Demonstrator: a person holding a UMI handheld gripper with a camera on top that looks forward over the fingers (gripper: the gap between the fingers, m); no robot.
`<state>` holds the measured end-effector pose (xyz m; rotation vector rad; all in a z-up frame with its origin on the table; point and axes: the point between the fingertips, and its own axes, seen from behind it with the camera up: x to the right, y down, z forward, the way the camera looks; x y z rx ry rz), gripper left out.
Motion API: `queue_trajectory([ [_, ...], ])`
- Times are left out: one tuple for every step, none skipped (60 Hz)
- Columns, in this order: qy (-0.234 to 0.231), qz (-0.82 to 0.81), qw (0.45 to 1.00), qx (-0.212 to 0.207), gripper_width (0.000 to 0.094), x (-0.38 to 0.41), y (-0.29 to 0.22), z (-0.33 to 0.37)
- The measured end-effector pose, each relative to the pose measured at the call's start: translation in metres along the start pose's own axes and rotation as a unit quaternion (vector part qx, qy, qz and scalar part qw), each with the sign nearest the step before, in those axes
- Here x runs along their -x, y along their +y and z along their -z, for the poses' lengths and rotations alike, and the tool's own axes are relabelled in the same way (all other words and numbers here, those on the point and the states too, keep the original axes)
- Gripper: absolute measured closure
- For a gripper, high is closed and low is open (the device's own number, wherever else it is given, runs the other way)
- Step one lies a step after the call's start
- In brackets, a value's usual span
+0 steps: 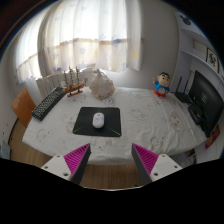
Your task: Arrange mouse
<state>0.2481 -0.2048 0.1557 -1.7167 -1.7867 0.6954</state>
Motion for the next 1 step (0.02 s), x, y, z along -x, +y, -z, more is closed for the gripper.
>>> queue_trajectory([
  [-0.002,0.000,1.000,0.000,0.0091,0.0019,0.0000,0.0006],
])
